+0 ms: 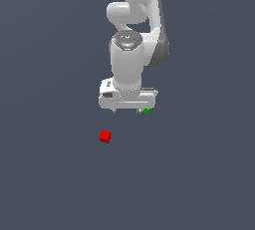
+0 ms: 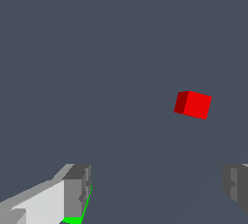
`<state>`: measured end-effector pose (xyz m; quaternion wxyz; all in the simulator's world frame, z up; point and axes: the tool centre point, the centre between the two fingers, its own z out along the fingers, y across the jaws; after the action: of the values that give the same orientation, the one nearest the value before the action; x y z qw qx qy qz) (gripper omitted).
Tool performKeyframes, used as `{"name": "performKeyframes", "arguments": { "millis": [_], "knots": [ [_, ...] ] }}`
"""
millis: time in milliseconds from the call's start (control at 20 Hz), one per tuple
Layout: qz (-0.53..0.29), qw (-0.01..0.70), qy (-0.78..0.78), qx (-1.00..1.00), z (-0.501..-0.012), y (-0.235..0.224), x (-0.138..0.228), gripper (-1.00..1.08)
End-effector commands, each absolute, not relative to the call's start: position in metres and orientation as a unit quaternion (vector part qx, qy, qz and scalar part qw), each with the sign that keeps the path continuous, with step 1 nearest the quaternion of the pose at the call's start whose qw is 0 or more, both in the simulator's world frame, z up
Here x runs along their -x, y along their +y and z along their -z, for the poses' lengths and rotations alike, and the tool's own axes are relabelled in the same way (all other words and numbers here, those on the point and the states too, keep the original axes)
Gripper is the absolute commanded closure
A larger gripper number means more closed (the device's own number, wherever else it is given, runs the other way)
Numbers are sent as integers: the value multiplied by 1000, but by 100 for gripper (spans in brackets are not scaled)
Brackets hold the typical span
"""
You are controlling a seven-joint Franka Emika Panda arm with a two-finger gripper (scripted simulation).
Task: Stack the red cube on top of the green cube.
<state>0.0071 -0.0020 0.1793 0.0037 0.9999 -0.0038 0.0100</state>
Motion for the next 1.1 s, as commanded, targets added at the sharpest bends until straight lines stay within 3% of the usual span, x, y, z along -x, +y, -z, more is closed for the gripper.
{"name": "performKeyframes", "arguments": {
  "millis": [0, 450, 1050],
  "knots": [
    [-10, 4, -4, -1000, -179, -2, -7, -92],
    [-8, 4, -25, -1000, -161, -19, -15, -92],
    [-2, 2, -104, -995, -92, -85, -40, -92]
  ]
}}
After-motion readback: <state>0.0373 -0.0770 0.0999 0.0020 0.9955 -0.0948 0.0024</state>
